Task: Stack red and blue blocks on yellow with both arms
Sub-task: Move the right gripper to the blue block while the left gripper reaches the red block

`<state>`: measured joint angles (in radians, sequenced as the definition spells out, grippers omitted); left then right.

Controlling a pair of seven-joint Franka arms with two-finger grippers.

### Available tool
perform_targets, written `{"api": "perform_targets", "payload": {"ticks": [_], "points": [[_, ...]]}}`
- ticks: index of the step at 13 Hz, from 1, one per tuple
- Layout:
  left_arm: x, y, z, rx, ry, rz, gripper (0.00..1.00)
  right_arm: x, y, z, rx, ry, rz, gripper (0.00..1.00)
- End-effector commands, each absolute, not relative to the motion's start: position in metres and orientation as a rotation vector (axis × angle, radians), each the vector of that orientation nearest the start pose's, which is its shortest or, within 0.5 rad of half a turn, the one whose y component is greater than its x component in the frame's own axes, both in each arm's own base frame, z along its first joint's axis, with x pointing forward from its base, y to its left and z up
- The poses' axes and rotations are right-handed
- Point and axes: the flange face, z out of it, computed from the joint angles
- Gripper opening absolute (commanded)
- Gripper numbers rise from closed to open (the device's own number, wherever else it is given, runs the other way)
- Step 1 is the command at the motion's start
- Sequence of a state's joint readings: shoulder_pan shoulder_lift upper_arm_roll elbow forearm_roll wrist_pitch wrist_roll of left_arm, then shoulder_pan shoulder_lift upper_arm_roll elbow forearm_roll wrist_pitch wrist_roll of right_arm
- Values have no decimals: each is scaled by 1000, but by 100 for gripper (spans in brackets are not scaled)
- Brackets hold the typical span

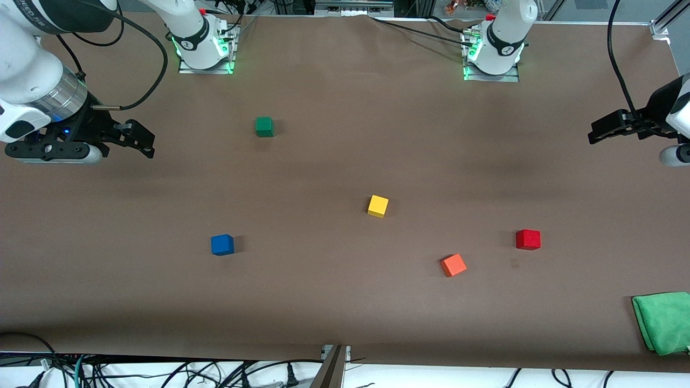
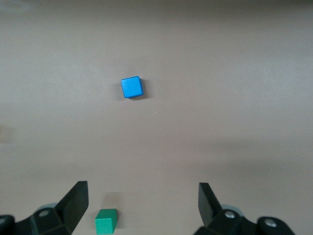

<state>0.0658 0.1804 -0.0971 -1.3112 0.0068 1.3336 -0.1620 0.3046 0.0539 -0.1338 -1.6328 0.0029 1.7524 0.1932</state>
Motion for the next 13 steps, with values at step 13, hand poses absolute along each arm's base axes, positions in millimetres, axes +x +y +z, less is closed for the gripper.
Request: {"api": "perform_targets", "payload": {"ticks": [13], "points": [[688, 17, 353, -3106, -221, 388, 100, 578, 102, 587, -3143, 55, -110, 99]]}}
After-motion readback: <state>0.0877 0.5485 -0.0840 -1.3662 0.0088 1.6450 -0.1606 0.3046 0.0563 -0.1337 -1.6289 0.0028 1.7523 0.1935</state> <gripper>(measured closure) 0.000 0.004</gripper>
